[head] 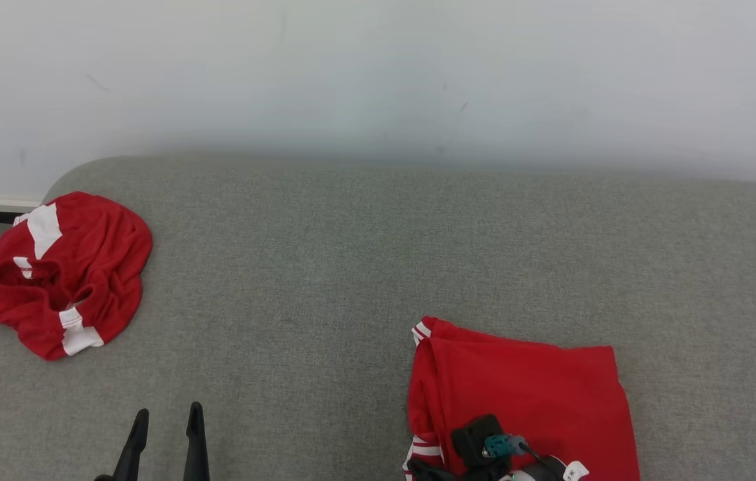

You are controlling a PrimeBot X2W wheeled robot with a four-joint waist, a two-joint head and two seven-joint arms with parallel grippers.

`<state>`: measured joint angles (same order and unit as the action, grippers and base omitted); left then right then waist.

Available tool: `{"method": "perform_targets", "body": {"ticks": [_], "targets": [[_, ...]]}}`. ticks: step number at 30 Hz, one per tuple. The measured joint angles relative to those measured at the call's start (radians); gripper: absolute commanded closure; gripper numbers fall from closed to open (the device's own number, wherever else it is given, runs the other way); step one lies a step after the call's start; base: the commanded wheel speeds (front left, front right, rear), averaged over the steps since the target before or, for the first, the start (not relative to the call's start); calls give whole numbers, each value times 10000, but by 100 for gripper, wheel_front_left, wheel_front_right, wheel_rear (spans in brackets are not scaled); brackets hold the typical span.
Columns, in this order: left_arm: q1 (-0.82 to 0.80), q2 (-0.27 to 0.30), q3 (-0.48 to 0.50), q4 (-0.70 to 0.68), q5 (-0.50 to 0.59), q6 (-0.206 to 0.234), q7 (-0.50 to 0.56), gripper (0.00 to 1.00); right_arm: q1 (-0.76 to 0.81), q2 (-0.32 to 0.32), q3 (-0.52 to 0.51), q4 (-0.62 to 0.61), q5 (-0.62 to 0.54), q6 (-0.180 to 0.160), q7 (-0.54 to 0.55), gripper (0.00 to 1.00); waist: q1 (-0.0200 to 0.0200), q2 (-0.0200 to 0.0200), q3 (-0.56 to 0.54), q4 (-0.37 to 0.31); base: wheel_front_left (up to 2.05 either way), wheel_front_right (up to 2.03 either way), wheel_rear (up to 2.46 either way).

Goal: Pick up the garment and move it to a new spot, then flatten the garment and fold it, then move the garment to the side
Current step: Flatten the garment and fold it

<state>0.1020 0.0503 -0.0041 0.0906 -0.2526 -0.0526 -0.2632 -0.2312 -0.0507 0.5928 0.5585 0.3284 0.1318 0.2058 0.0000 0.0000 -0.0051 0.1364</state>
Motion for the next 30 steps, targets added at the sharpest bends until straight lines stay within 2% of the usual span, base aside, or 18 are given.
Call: {"method": "perform_targets", "body": {"ticks": [6,11,16,21,26,30], "targets": [[-19,-2,52,58,0,-6,0,0,-613,4,309,-54,1187,0,-690,100,0,0,26,52,0,0,0],[-10,-2,199,61,2,-4,0,0,-767,4,-188,-280,1315,0,-1289,100,0,0,-72,-32,0,0,0],[24,0,242,6,0,12,0,0,-64,-2,-1329,-938,-186,0,-1258,100,0,0,-134,-256,0,0,0],[26,0,213,-12,0,40,0,0,1346,-8,-2443,-2493,-1446,0,-750,100,0,0,-143,-409,0,0,0],[23,0,224,-25,2,40,2,0,2853,-6,-3262,-4084,-2194,0,115,100,0,0,-100,-503,0,0,0],[2,0,188,-23,2,38,0,0,3509,-6,-3572,-4426,-2577,0,596,100,0,0,-37,-517,0,0,0]]}}
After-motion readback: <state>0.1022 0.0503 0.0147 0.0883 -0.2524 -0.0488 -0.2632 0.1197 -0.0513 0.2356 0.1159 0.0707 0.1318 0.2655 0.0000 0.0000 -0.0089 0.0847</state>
